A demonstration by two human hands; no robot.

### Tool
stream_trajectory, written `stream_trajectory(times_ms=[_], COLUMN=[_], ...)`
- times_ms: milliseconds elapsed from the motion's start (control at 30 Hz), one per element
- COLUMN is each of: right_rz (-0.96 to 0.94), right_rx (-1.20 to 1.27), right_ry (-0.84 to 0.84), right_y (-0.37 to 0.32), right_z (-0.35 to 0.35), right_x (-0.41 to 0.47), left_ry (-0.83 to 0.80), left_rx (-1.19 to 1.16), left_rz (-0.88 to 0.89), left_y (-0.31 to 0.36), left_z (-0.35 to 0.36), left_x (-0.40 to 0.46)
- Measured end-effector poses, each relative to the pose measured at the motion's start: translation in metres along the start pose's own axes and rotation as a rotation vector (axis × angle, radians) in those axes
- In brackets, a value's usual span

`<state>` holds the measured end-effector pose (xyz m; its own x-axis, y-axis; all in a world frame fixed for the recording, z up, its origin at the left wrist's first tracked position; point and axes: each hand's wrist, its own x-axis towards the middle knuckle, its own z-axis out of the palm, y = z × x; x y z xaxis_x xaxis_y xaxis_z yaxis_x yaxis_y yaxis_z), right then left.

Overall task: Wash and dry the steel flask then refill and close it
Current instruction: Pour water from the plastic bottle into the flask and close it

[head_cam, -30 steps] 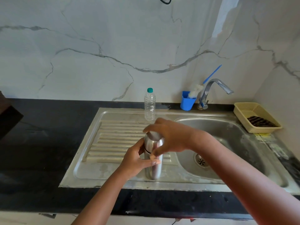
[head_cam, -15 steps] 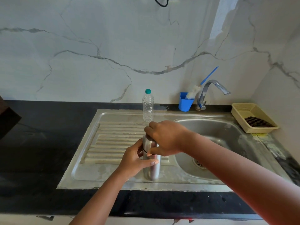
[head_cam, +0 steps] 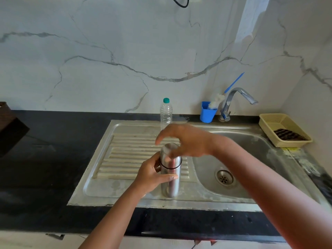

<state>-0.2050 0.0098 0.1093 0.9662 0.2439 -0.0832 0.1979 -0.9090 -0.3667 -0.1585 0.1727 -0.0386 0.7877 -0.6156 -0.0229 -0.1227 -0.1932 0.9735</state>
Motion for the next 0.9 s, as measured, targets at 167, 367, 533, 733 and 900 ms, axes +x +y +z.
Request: stream_trajectory(times_ms=[167,367,533,733,900], right_rz=[0.040,0.299,0.002,0.075,0.220], right_rx=[-0.118,-0.393,-0.056,-0.201,-0.476], right_ry=[-0.015,0.207,0.035,0.115,0.259], right_y=[0.002,-0.006,0.009,0.006,0.008], right_z=[0.019,0.032,0.006,0.028,0.030], right_x=[-0.001,0.003,-0.001,-0.003,-0.004], left_ry=[-0.003,-0.007,-0.009,-0.016,-0.010], left_rx=[0.000,0.006,-0.010,0.001,-0.003], left_rz=[0.004,0.002,0.005,0.011,0.004], left_y=[0.001,0.000,0.001,-0.003,-0.003], left_z=[0.000,-0.001,0.000,-0.001,-0.001], left_x=[-0.001,-0.002,-0.001,0.000,0.000])
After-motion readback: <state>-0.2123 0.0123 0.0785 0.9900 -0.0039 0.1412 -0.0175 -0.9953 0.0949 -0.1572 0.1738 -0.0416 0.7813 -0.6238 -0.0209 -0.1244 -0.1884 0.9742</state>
